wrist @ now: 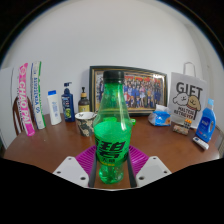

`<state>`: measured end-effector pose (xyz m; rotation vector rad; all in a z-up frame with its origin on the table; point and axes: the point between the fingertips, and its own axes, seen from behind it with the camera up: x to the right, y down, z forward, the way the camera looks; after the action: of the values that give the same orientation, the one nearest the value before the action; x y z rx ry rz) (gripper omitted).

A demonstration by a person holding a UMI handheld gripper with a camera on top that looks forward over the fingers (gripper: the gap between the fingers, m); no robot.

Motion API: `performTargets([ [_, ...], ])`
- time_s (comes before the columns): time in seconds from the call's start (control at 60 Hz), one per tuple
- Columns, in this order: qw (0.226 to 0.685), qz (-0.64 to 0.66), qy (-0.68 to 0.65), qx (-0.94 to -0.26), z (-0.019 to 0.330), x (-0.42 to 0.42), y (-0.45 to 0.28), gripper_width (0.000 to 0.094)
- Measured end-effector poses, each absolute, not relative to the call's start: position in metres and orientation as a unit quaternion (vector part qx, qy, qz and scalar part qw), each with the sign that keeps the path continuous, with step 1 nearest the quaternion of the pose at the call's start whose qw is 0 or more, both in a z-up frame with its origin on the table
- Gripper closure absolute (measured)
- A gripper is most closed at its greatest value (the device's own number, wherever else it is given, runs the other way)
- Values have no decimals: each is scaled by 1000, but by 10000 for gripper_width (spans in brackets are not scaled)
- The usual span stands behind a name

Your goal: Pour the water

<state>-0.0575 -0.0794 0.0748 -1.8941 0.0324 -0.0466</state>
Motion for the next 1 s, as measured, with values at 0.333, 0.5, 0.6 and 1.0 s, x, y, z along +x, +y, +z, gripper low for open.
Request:
performTargets([
  [0.333,578,-67,3,-814,109,-41,-69,593],
  [0.5,575,-169,-80,-796,163,-13,-21,596],
  [0.6,561,-261,-153,-770,192,4,21,596],
  [1.0,399,-578,-473,-532,212,7,137,599],
])
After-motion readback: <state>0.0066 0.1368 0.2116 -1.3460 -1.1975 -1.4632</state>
